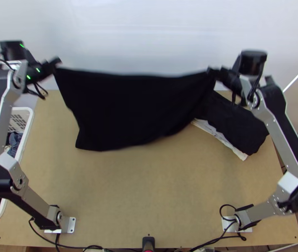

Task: Fold the t-shirt

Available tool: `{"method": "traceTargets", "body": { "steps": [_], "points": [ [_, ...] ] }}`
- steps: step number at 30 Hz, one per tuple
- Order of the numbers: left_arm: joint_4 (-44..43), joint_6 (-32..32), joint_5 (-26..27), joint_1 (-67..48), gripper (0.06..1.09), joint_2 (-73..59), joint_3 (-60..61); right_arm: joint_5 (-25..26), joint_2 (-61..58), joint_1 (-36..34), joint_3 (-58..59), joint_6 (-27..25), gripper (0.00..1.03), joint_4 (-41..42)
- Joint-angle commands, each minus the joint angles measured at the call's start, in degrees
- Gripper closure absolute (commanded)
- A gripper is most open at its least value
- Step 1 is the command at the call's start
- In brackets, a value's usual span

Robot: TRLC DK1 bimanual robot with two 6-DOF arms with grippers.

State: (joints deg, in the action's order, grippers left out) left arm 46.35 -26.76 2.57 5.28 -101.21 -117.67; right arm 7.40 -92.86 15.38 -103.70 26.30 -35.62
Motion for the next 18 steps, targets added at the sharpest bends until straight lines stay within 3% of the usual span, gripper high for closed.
{"method": "traceTargets", "body": {
  "steps": [1,5,13,15,18],
  "points": [
    [-7.4,0.6,-1.6,3.4,1.05,-4.3,-13.9,1.1,-7.2,0.5,-18.3,-8.5,1.00,8.7],
    [-9.4,0.0,-3.5,4.5,1.05,-1.6,-13.8,1.2,-8.1,0.3,-26.6,-10.8,1.00,11.2],
    [-10.9,-4.6,-3.6,10.5,1.05,11.4,-9.1,1.0,8.4,1.7,-24.3,-10.0,1.00,15.1],
    [-10.1,-4.2,-3.6,10.6,1.05,15.9,-6.3,1.0,14.1,3.9,-21.4,-10.0,1.00,13.6],
    [-8.6,-3.2,-2.3,10.5,1.05,24.0,-0.5,1.0,22.4,8.7,-17.5,-10.0,1.00,4.6]
  ]
}}
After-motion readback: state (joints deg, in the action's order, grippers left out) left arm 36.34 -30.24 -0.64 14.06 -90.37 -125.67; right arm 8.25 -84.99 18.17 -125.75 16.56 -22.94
